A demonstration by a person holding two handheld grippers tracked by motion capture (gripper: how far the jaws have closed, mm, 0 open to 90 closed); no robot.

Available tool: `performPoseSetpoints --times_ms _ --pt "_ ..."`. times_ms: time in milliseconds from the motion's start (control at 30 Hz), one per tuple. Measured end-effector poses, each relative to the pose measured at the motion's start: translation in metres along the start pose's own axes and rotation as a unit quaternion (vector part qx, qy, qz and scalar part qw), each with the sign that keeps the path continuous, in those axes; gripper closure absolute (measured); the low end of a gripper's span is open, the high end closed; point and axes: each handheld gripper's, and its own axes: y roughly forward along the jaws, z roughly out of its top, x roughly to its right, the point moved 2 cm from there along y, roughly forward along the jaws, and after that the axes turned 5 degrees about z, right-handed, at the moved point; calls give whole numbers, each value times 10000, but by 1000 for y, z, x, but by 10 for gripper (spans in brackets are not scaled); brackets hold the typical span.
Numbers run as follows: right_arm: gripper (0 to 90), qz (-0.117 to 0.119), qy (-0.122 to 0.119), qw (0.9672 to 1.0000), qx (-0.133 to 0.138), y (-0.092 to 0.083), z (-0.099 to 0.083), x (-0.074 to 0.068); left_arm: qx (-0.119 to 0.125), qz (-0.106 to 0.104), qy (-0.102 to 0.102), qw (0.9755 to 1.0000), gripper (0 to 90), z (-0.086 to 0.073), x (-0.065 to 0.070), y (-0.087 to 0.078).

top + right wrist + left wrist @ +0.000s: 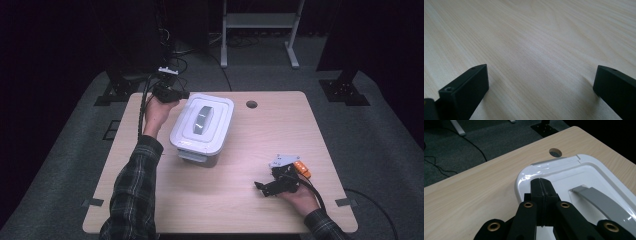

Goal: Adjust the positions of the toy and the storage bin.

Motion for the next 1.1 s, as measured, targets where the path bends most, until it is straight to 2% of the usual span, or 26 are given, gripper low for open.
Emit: performPoseSetpoints --times_ms 200,333,400,567,700,800,833,900,1000,1100 --pt "0 3 -3 10000 7 -1 -1 0 -110 121 41 9999 780 -1 3 18" --pt "0 -1 -7 10000 4 -1 -1 0 -203 199 96 9995 768 -2 4 25" --pt "0 -2 -6 10000 3 -1 -1 0 -189 184 88 9996 760 -3 5 27" --pt "0 -6 -6 10000 2 -1 -1 0 -129 351 94 9993 715 -3 2 27" --pt "0 -8 -4 10000 1 -1 -1 0 -93 372 63 9992 670 -3 0 28" --pt "0 -7 -5 10000 4 -1 -1 0 -236 605 209 9977 610 -5 0 30" --pt "0 -7 -6 10000 4 -1 -1 0 -256 588 188 9978 601 -6 -1 32" --pt "0 -8 -5 10000 1 -1 -1 0 -223 468 72 9986 618 -7 -1 33" --pt "0 -6 -8 10000 2 -1 -2 0 -216 487 91 9985 700 -7 0 33" --pt "0 -8 -8 10000 1 -1 -2 0 -234 381 100 9989 704 -7 2 34"
